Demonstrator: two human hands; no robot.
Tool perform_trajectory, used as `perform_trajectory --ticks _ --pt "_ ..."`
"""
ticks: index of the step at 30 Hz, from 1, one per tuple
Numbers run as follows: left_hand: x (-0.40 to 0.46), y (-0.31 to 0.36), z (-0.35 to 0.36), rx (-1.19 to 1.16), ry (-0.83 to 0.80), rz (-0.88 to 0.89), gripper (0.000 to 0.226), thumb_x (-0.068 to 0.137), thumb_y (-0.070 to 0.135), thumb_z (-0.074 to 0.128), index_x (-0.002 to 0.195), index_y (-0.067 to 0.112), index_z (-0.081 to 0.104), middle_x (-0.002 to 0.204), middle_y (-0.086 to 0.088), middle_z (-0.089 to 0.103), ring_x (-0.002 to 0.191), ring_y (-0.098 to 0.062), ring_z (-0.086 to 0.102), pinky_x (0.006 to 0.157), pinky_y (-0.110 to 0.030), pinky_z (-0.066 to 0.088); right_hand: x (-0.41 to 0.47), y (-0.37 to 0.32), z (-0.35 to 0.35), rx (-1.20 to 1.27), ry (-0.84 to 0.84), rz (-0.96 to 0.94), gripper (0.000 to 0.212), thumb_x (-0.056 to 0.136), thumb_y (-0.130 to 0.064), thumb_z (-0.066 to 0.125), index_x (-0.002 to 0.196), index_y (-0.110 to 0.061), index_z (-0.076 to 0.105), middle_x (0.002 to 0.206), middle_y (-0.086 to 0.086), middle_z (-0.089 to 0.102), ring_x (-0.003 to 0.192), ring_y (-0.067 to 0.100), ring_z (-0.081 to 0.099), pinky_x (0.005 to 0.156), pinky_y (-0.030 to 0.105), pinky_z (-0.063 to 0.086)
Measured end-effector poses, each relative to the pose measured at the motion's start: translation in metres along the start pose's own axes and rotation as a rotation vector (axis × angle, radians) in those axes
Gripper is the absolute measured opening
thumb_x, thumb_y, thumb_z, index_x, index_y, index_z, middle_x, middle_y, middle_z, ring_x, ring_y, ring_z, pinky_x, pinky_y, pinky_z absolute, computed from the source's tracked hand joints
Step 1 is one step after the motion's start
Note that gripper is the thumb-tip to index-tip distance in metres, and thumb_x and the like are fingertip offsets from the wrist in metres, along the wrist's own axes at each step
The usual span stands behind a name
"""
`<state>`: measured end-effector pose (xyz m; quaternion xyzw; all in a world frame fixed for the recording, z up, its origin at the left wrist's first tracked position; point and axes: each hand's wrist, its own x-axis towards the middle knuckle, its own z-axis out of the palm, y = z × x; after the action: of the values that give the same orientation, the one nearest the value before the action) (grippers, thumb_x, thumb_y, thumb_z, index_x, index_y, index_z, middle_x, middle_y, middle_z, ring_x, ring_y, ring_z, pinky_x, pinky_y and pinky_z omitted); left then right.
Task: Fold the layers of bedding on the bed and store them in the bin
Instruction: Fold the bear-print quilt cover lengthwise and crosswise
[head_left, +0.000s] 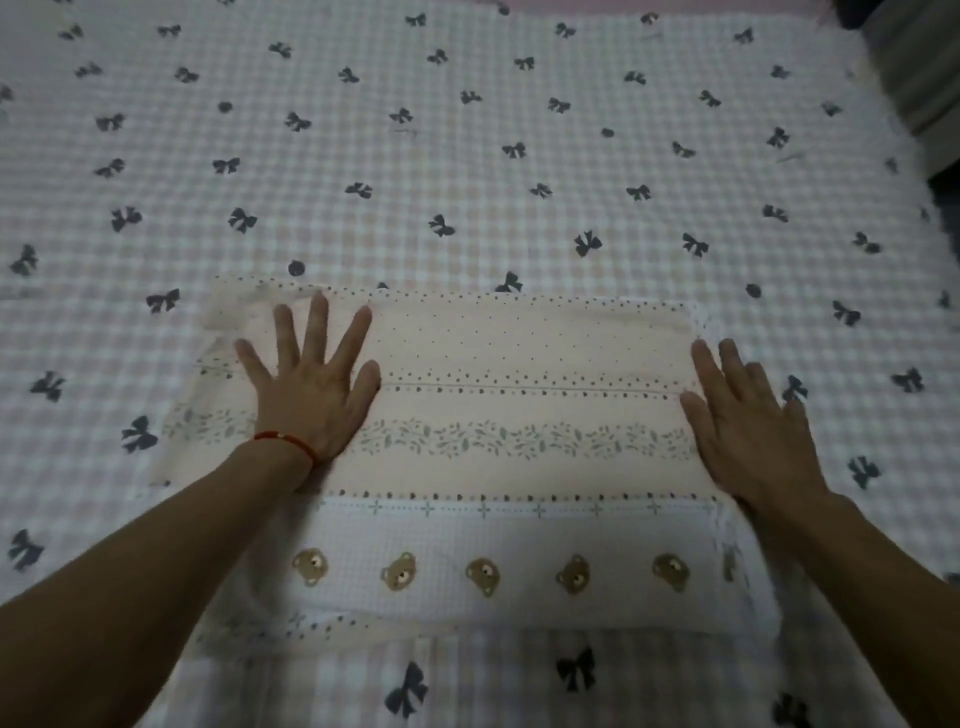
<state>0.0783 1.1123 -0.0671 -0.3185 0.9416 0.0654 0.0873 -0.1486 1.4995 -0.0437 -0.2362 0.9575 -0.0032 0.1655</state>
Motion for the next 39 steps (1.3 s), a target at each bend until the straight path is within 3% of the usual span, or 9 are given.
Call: perform_trajectory --ticks 8,15,18,21,23,26,29,35,39 --pt "-0.189 0.174 0.012 -0.098 -0.099 0.754 0.089 0.08 0.051 0.056 0.157 0.014 0.031 0.167 -0.016 0.015 0.154 -0.038 0.007 0.112 -0.074 0.018 -0.163 -0.014 0.046 0.326 0.221 0.102 0.088 0.091 -0.056 0.053 0.162 -0.016 0.019 0.168 0.018 0.014 0.154 0.035 0.018 0.12 0.058 0.029" --pt "-0.166 0.251 0.009 0.116 -0.2 0.728 0.064 0.092 0.029 0.05 0.154 0.024 0.036 0.158 -0.019 0.035 0.138 -0.054 0.037 0.098 -0.078 0.033 -0.187 -0.019 0.075 0.561 0.361 0.134 0.077 0.087 -0.025 0.061 0.156 -0.012 0.028 0.157 0.018 0.035 0.145 0.033 0.035 0.117 0.049 0.036" --pt "-0.16 0.25 -0.025 0.042 -0.213 0.715 0.072 0.096 0.01 0.049 0.16 0.027 0.019 0.165 -0.014 0.022 0.141 -0.048 0.033 0.105 -0.064 0.039 -0.173 0.001 0.037 0.532 0.497 -0.053 0.048 0.092 -0.01 0.05 0.14 -0.005 0.05 0.134 0.021 0.054 0.125 0.023 0.051 0.112 0.024 0.041" --pt "-0.154 0.244 -0.054 -0.096 -0.193 0.691 0.085 0.095 -0.004 0.043 0.16 0.037 0.005 0.168 -0.005 0.013 0.147 -0.043 0.028 0.106 -0.056 0.042 -0.178 0.031 -0.019 0.771 0.63 0.312 0.036 0.089 0.006 0.053 0.122 -0.006 0.058 0.109 0.011 0.066 0.086 -0.004 0.06 0.079 0.003 0.047" --pt "-0.155 0.245 -0.058 -0.157 -0.222 0.671 0.088 0.095 -0.005 0.043 0.159 0.041 0.006 0.168 -0.001 0.015 0.146 -0.043 0.031 0.105 -0.055 0.044 -0.189 0.028 -0.027 1.113 0.314 0.632 0.021 0.096 -0.008 0.058 0.117 -0.008 0.059 0.094 0.011 0.073 0.072 0.001 0.07 0.07 0.019 0.06" --pt "-0.163 0.251 -0.051 -0.15 -0.248 0.689 0.088 0.098 0.002 0.049 0.158 0.043 0.0 0.168 0.001 0.013 0.147 -0.043 0.03 0.11 -0.057 0.04 -0.196 -0.016 -0.014 1.938 -0.408 0.578 0.042 0.102 -0.043 0.053 0.132 -0.014 0.059 0.118 0.023 0.072 0.106 0.037 0.072 0.099 0.059 0.053" --pt "-0.168 0.249 -0.041 -0.114 -0.212 0.707 0.091 0.097 -0.002 0.05 0.159 0.041 -0.002 0.169 0.001 0.008 0.148 -0.046 0.026 0.111 -0.061 0.038 -0.174 -0.029 -0.01 2.521 -0.46 0.51 0.07 0.095 -0.064 0.052 0.146 -0.017 0.053 0.142 0.02 0.06 0.13 0.041 0.057 0.114 0.062 0.038" --pt "-0.177 0.258 -0.046 -0.029 -0.181 0.699 0.098 0.09 -0.014 0.042 0.159 0.03 -0.011 0.169 -0.003 -0.004 0.15 -0.047 0.018 0.115 -0.062 0.031 -0.137 0.026 -0.038 2.065 -0.434 0.549 0.034 0.095 -0.021 0.063 0.122 -0.003 0.07 0.114 0.017 0.075 0.109 0.032 0.071 0.098 0.05 0.055" --pt "-0.177 0.268 -0.047 -0.014 -0.258 0.71 0.084 0.098 0.013 0.047 0.16 0.018 -0.01 0.168 -0.008 -0.011 0.154 -0.041 -0.001 0.122 -0.058 0.017 -0.136 0.024 -0.034 1.832 -0.46 0.554 0.039 0.094 -0.038 0.061 0.118 -0.009 0.072 0.104 0.013 0.077 0.095 0.028 0.072 0.095 0.048 0.057"
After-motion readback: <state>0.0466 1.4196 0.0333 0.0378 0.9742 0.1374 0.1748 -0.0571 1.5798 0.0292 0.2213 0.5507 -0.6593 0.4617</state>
